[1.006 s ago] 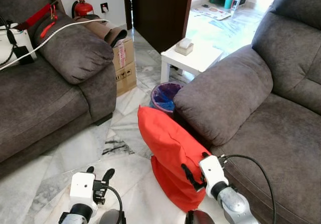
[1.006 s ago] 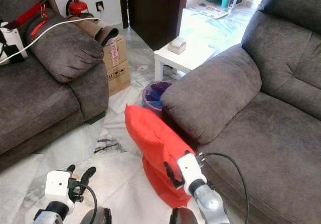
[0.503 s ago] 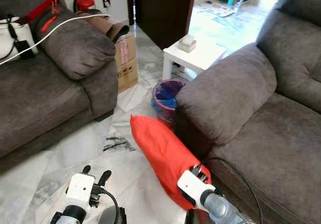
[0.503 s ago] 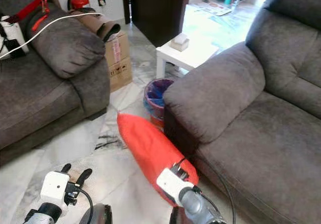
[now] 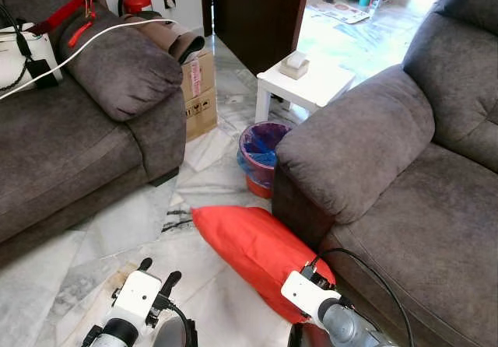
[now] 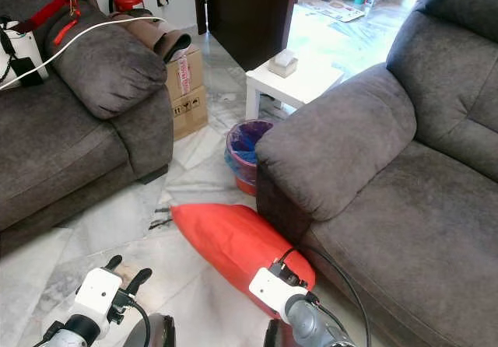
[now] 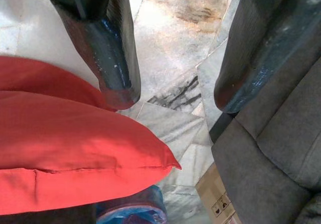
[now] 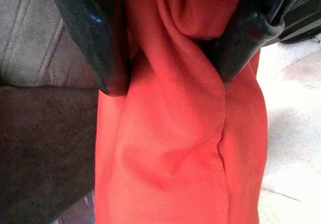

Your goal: Move the pillow to the sofa from floor

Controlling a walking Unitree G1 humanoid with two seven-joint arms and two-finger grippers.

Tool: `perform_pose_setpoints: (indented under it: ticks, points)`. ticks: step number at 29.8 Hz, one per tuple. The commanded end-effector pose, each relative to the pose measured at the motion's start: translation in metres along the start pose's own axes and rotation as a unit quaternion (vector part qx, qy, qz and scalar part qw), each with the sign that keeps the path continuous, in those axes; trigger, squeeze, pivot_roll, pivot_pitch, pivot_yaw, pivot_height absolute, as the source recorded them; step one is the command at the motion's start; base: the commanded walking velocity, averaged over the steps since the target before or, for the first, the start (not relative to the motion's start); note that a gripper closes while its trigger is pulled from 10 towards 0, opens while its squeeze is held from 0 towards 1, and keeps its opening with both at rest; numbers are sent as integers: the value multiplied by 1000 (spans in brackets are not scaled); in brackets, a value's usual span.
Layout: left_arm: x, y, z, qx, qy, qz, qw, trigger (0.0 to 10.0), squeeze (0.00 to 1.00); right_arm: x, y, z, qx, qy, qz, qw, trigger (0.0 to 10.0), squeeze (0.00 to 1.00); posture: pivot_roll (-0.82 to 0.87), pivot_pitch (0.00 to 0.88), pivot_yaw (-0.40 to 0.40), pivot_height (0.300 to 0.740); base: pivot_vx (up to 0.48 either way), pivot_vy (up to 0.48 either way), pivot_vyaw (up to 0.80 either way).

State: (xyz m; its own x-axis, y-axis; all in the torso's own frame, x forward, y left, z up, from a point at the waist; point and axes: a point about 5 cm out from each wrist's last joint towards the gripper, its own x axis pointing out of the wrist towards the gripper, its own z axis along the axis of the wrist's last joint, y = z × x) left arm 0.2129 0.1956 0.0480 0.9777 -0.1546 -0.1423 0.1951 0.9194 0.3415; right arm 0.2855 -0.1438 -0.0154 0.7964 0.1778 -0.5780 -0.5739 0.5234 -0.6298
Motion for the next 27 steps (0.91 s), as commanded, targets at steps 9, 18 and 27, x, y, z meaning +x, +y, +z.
perform_pose_setpoints:
  ticks: [9, 18, 27]
  points:
    - [-2, -8, -3, 35, 10, -34, 999, 10000, 0, -2, -1, -10, 4, 20, -3, 1000, 0, 0, 216, 184, -42, 616, 0, 0, 0]
    - [1, -17, -1, 65, 4, -62, 996, 10000, 0, -3, -3, -15, 16, 29, -2, 999, 0, 0, 199, 186, -42, 616, 0, 0, 0]
    - [9, -23, 0, 69, -2, -77, 995, 10000, 0, -4, -8, -19, 235, 32, -16, 971, 0, 0, 156, 166, -32, 616, 0, 0, 0]
